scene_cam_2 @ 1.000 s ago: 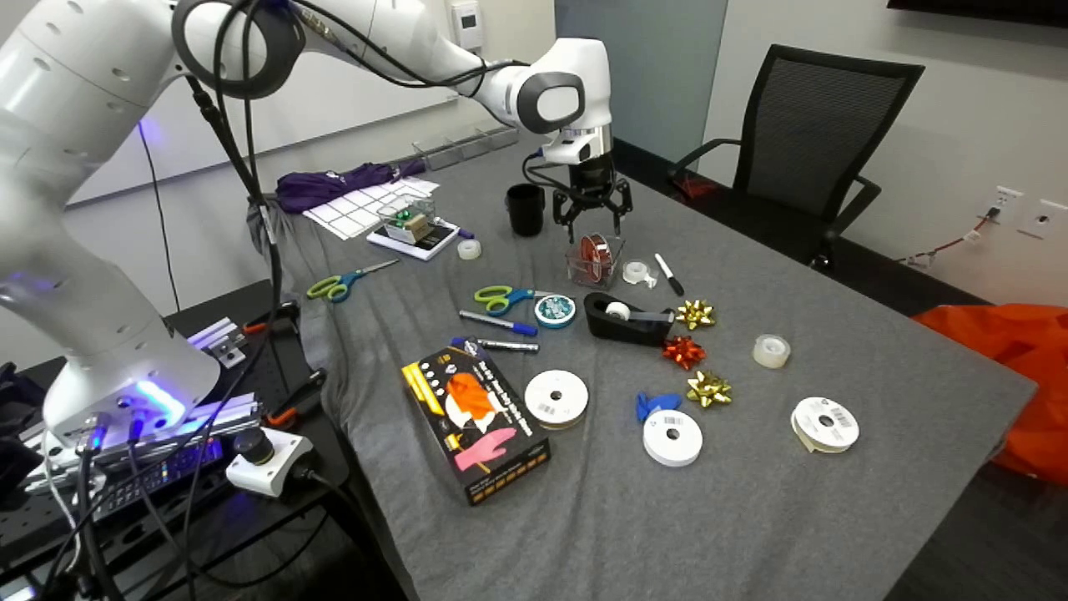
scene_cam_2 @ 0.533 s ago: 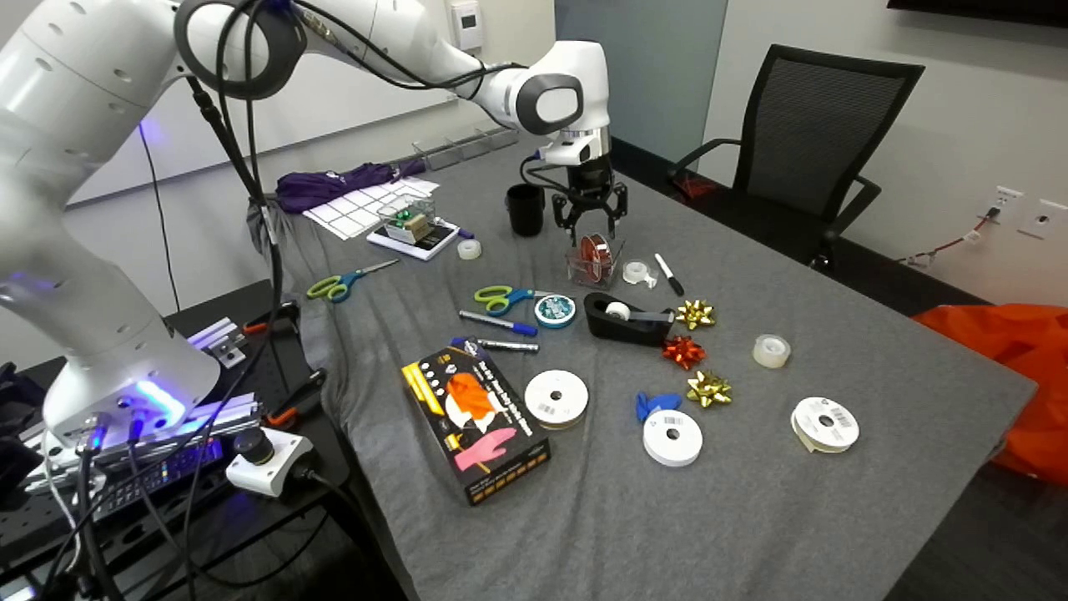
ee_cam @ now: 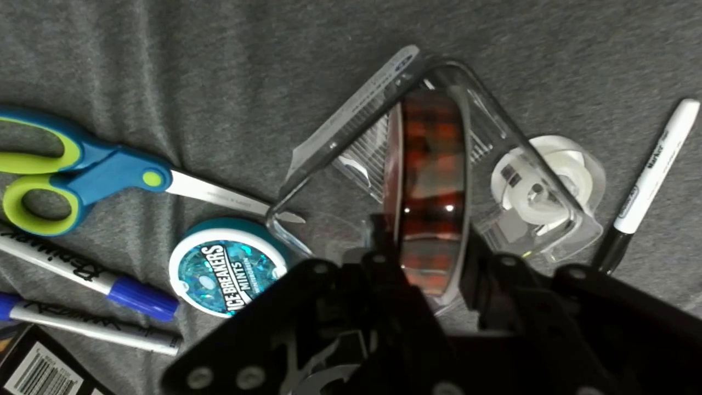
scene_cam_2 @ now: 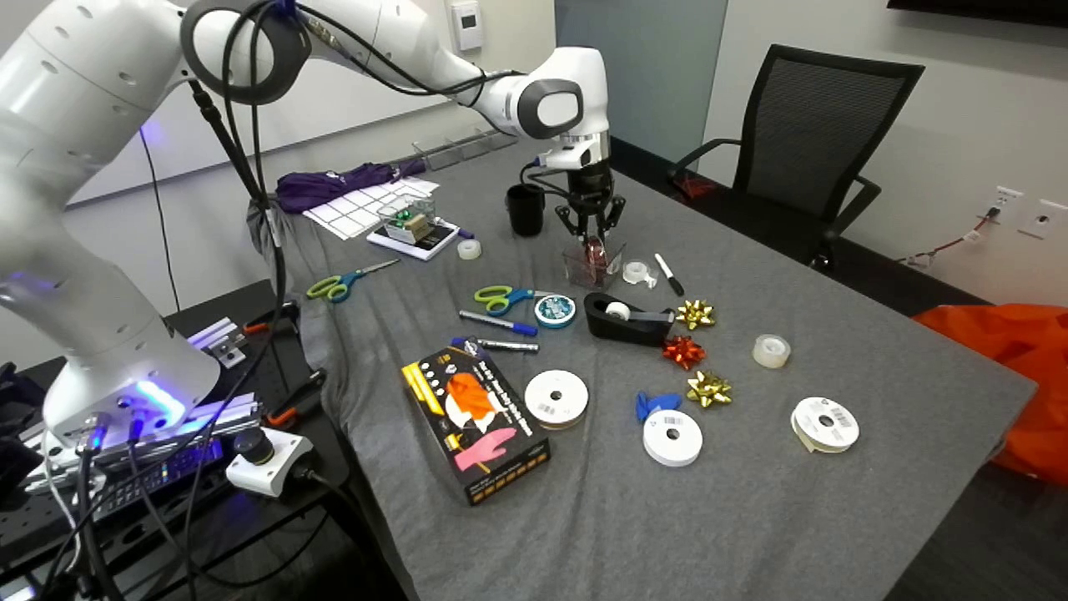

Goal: Remove the orange object from the clear case and put it on the black box

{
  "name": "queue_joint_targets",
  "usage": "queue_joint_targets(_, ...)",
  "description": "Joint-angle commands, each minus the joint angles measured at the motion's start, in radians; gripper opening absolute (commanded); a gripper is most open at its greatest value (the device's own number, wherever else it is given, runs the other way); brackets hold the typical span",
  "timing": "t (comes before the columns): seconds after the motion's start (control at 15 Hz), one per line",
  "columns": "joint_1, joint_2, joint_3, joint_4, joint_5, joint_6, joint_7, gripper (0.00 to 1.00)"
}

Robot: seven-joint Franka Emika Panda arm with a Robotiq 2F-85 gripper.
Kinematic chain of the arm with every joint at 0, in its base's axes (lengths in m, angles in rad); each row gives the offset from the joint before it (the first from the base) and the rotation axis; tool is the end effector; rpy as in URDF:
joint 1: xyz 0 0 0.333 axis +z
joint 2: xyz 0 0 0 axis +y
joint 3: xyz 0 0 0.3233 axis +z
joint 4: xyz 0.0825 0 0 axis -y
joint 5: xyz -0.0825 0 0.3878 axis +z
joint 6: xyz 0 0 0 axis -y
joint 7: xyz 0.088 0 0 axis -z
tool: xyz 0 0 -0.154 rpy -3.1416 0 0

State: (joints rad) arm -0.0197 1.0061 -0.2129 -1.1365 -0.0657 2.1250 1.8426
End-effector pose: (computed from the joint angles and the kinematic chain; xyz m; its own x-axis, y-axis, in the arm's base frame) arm 0.7631 -0.1423 0.1525 -0.3596 -0.9048 0.2281 -0.9324 0.3582 -0.0488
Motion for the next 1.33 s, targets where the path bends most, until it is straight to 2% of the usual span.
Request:
queue_joint_targets(0.0, 0.003, 0.014, -0.005, 0.028, -0.011, -0.027, -0.018, 0.07)
queue_joint_targets(0.33, -0.008, -0.049, 0.014, -0.015, 0.007, -0.017, -0.068, 0.07)
queue_joint_targets(0.73, -0.013, -0.172, 0.031, -0.094, 0.021, -0.011, -0.185, 0.07)
queue_joint_targets(1.13, -0.020, -0.323, 0.074, -0.214, 0.071, -0.015, -0.327, 0.07)
queue_joint_targets(1.27, -0.024, -0.386, 0.087, -0.287, 0.085, -0.019, -0.410, 0.07)
